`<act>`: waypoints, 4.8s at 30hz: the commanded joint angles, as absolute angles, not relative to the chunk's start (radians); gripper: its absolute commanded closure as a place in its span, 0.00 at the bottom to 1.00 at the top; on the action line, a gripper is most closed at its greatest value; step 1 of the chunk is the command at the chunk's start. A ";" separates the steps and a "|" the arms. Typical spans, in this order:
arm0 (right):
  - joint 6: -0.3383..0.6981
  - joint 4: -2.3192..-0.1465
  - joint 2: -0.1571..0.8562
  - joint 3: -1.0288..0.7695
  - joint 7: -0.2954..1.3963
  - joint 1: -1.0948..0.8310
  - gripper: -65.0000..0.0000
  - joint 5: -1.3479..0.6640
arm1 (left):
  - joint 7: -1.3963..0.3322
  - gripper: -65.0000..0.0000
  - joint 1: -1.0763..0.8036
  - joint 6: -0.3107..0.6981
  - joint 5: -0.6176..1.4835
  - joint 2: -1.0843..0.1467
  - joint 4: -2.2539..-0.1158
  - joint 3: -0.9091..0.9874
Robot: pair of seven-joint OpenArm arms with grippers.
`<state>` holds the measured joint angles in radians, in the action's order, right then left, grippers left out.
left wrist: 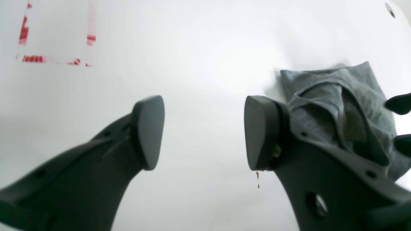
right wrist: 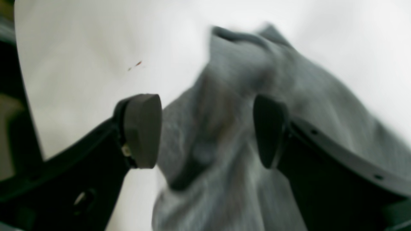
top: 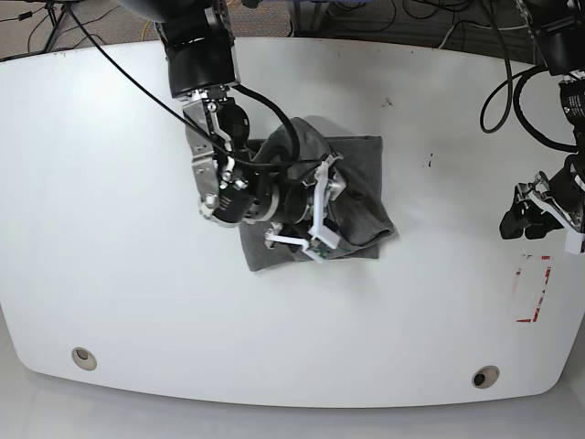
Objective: Layout the t-shirt on the table in an organized manner, then fold the t-shirt properly
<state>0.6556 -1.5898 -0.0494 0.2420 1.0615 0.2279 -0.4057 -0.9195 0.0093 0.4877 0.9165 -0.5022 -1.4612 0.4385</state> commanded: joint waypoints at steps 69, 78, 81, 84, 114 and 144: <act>0.495 -1.178 -0.156 0.429 0.455 0.524 0.98 0.062 | -0.897 0.44 -0.068 0.492 0.935 -0.498 -1.481 0.421; 0.440 -1.130 -0.157 0.432 0.452 0.539 0.87 0.062 | -0.897 0.44 -0.065 0.492 0.935 -0.498 -1.481 0.377; 0.433 -1.162 -0.157 0.432 0.456 0.519 0.66 0.062 | -0.897 0.44 -0.064 0.492 0.935 -0.498 -1.481 0.354; 0.433 -1.239 -0.157 0.432 0.478 0.483 0.46 0.062 | -0.895 0.44 -0.061 0.492 0.935 -0.498 -1.481 0.332; 0.443 -1.707 -0.087 0.392 0.659 -0.016 0.43 0.062 | -0.894 0.44 -0.013 0.492 0.931 -0.441 -1.475 0.306; 0.435 -1.468 -0.090 0.392 0.509 0.001 0.70 0.073 | -0.894 0.44 -0.021 0.492 0.931 -0.441 -1.475 0.306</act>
<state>0.4335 -1.4605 -0.0780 0.3916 0.5274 -0.0242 0.0795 -0.9161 -0.0357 0.4870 0.9104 -0.4221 -1.4605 0.2985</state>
